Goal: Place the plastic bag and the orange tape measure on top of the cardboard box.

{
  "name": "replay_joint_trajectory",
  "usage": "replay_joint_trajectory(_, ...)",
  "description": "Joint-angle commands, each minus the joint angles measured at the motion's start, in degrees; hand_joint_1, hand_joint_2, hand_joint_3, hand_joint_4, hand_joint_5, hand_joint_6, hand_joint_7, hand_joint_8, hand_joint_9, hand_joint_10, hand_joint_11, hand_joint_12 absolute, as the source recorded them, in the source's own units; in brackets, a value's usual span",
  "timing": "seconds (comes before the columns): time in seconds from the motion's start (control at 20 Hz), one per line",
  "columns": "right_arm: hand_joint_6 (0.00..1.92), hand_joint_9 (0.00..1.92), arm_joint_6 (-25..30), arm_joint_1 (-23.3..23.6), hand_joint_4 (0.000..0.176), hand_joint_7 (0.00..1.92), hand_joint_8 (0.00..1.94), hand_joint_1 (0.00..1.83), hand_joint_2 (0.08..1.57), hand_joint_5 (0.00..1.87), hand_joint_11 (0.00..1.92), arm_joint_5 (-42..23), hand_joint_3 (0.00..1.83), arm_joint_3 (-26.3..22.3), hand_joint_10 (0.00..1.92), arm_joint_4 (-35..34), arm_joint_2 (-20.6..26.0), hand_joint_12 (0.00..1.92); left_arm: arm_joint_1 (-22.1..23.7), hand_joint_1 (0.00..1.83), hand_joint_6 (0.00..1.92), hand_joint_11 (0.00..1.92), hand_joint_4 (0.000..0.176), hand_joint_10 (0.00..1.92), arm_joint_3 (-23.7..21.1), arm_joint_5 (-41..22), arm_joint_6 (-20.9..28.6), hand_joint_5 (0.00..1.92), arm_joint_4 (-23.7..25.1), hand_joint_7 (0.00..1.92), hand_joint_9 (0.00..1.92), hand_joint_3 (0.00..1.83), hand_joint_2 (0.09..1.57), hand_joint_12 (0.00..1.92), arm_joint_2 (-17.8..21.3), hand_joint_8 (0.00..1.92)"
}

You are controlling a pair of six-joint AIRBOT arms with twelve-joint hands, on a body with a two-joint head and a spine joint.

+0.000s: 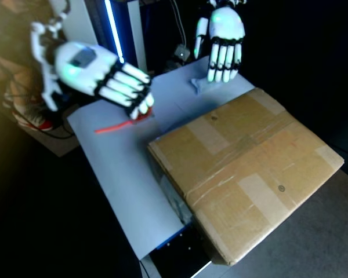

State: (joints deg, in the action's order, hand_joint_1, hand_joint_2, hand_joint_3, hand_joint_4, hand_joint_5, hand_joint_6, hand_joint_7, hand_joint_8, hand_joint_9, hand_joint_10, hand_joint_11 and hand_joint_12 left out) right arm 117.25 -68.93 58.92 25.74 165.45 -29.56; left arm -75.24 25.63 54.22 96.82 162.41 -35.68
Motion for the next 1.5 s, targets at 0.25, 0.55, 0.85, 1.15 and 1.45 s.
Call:
replay_joint_trajectory(0.25,0.18,0.25,0.30,0.41,0.000,0.41,0.01,0.70,0.82,0.34,0.00,8.62,0.00,-0.35,0.21,1.46,-1.74,0.89,0.29,0.71,0.00,0.00,0.036,0.00,0.28,5.38,-0.01,0.13,1.23,0.00,0.00,0.01,0.99,0.33,-0.72,0.00)
replay_joint_trajectory(0.55,0.21,0.19,0.29,0.15,0.000,0.34,0.00,0.73,0.82,0.25,0.00,7.79,0.00,3.05,0.19,-1.35,-8.79,1.00,0.34,0.60,0.00,0.00,0.048,0.00,3.31,3.15,-0.01,0.10,-1.28,0.00,0.00,0.00,1.00,0.59,-4.85,0.00)
replay_joint_trajectory(0.85,0.64,0.12,-3.43,0.03,0.000,0.32,0.01,0.69,0.86,0.07,0.00,5.86,0.00,4.33,0.32,-3.98,-10.66,0.88,1.41,0.57,0.00,0.00,0.102,0.00,7.31,0.85,-0.04,0.01,-4.08,0.00,0.00,0.00,1.01,0.17,-8.92,0.00)
replay_joint_trajectory(1.15,0.64,0.02,-6.22,-0.32,0.000,0.29,0.01,0.71,0.80,0.01,0.00,4.28,0.00,6.14,0.46,-6.65,-13.83,0.74,4.72,0.60,0.00,0.00,0.122,0.00,9.59,-3.45,-6.67,0.01,-7.02,0.00,0.00,0.00,1.03,0.19,-12.81,0.00)
replay_joint_trajectory(1.45,0.29,0.18,-6.23,-1.20,0.000,0.25,0.00,0.66,0.80,0.13,0.00,0.49,0.00,9.17,0.13,-8.74,-18.02,0.69,4.73,0.58,0.00,0.00,0.129,0.00,10.92,-6.83,-6.67,0.00,-8.75,0.00,0.00,0.00,1.04,0.00,-14.91,0.00)
